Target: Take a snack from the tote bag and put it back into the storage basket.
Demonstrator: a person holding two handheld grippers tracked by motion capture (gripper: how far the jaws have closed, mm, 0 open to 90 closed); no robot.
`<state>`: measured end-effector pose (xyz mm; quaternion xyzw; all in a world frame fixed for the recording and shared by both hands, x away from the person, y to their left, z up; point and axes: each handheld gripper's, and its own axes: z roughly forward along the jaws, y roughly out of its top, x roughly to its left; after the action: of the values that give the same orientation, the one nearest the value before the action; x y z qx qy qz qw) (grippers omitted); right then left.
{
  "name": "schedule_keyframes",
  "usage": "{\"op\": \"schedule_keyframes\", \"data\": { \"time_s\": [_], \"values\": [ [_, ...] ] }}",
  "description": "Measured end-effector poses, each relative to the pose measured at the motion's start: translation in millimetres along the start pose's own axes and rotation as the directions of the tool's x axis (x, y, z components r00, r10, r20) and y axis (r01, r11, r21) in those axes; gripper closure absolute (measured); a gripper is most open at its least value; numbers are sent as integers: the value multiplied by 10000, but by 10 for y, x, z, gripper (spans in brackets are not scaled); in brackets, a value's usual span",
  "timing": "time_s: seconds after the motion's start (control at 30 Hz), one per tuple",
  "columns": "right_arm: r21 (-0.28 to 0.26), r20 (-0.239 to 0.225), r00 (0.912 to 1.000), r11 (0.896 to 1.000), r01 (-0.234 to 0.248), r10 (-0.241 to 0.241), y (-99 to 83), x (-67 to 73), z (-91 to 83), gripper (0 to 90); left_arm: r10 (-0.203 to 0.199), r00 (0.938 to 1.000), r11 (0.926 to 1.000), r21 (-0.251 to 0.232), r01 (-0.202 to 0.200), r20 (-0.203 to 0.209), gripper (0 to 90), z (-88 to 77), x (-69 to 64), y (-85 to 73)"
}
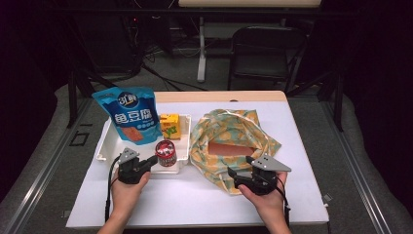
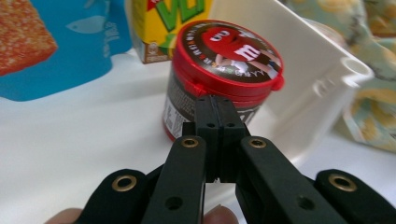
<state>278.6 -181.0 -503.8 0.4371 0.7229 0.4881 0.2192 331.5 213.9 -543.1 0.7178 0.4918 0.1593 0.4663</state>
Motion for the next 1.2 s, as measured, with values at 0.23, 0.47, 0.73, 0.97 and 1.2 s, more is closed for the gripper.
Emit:
{"op": "schedule_keyframes", "data": {
  "time_s": [0.23, 0.47, 0.73, 0.97, 1.2],
  "values": [
    [20, -18, 10000, 10000, 40, -40, -4, -7, 8, 221, -388, 9992, 9992, -46, 388, 7, 900, 115, 54, 86],
    [9, 33, 10000, 10000, -9, 9, 0, -18, -1, 222, -384, 9992, 9991, 156, 385, -57, 900, 226, 18, 169],
    [-1, 39, 10000, 10000, 30, -30, 4, -30, -8, 223, -632, 9980, 9973, 374, 629, 94, 900, 370, -60, 194],
    [-94, 81, 10000, 10000, -30, 31, 8, -46, -25, 225, -327, 9983, 9966, 767, 288, 491, 900, 426, -191, 126],
    [-74, 44, 10000, 10000, -21, 21, 8, -42, -20, 225, -450, 9975, 9966, 718, 410, 553, 900, 509, -232, 162]
  ]
}}
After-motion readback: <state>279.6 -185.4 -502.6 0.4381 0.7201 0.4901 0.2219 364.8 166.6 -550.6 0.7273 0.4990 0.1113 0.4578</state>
